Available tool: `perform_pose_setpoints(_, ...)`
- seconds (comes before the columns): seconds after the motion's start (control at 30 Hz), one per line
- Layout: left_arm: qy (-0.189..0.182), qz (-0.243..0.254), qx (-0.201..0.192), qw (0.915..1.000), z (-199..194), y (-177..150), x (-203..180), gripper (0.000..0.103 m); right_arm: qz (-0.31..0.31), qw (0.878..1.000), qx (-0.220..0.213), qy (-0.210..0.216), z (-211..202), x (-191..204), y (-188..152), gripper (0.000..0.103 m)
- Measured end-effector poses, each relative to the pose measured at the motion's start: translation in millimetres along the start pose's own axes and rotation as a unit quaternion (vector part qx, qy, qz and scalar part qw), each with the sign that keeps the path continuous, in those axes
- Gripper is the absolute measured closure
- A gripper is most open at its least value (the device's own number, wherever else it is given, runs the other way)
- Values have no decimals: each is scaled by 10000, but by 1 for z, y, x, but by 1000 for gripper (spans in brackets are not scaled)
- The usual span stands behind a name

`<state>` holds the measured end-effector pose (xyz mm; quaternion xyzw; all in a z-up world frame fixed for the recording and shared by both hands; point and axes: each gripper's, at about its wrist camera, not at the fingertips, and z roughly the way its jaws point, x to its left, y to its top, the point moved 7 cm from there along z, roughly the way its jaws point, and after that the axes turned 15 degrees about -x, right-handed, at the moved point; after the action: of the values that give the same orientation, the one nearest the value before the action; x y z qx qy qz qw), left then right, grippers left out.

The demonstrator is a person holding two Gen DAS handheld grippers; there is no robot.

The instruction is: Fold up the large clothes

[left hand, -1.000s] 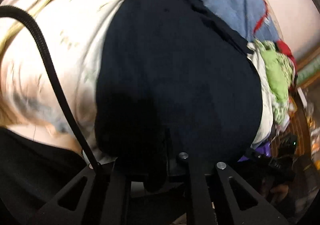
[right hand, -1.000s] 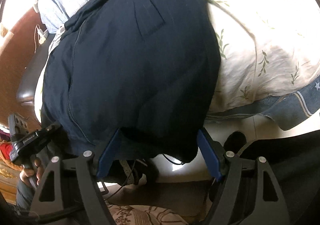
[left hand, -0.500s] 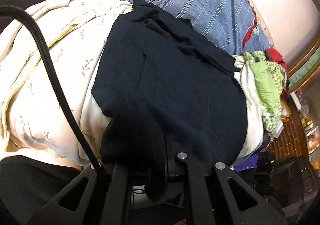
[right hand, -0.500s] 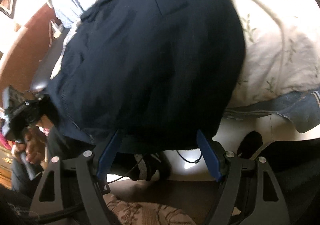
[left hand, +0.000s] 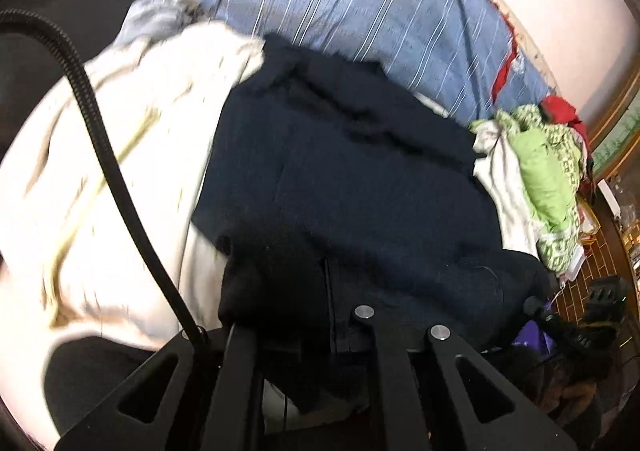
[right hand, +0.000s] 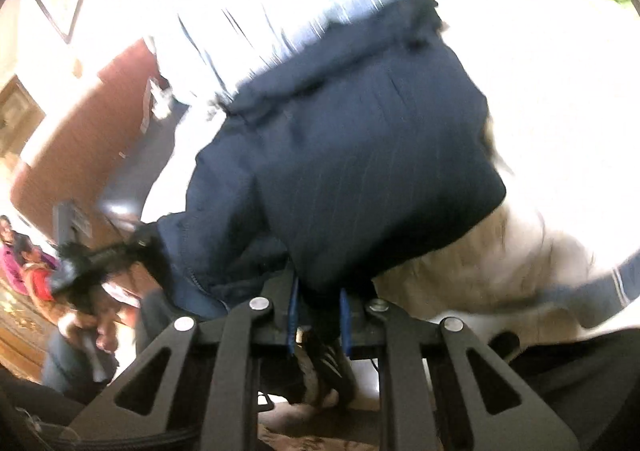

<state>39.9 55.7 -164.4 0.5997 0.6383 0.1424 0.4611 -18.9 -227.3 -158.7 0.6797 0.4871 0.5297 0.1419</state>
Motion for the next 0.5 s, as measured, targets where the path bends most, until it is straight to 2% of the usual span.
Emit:
perform_pose_setpoints(0.1, -97, -3, -191, 9998, 13, 34, -11, 96, 86, 9995, -177, 232, 6, 7, 36, 86)
perform_pose_setpoints(0.23, -214, 142, -437, 9987, 53, 98, -27, 96, -119, 9984, -433, 341, 48, 14, 95, 86)
perform_pose_setpoints(0.3, -278, 97, -474, 9984, 87, 139, -32, 96, -120, 9976, -575, 363, 82, 9, 133, 86)
perform_pose_setpoints(0.4, -260, 127, -472, 9985, 135, 183, -40, 96, -153, 9968, -736, 279, 124, -1, 181, 87)
perform_pose_setpoints(0.5, 29, 164, -241, 9996, 201, 220, -30, 93, -133, 9967, -782, 168, 177, -15, 231, 87)
